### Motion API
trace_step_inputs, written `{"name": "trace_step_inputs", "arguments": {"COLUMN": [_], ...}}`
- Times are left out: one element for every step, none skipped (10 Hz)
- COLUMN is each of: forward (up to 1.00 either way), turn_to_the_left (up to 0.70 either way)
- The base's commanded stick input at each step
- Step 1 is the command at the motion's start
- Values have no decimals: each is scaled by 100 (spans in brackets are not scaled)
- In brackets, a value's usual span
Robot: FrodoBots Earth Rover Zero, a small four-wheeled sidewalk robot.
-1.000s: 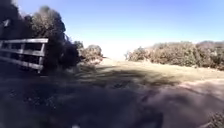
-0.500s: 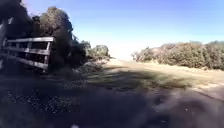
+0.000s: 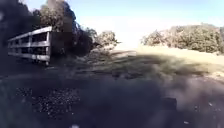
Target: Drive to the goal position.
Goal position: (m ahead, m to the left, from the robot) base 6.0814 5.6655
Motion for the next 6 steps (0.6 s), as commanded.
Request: {"name": "trace_step_inputs", "arguments": {"forward": [45,45,45,45,45,45], "turn_to_the_left": [27,27,27,27,27,27]}}
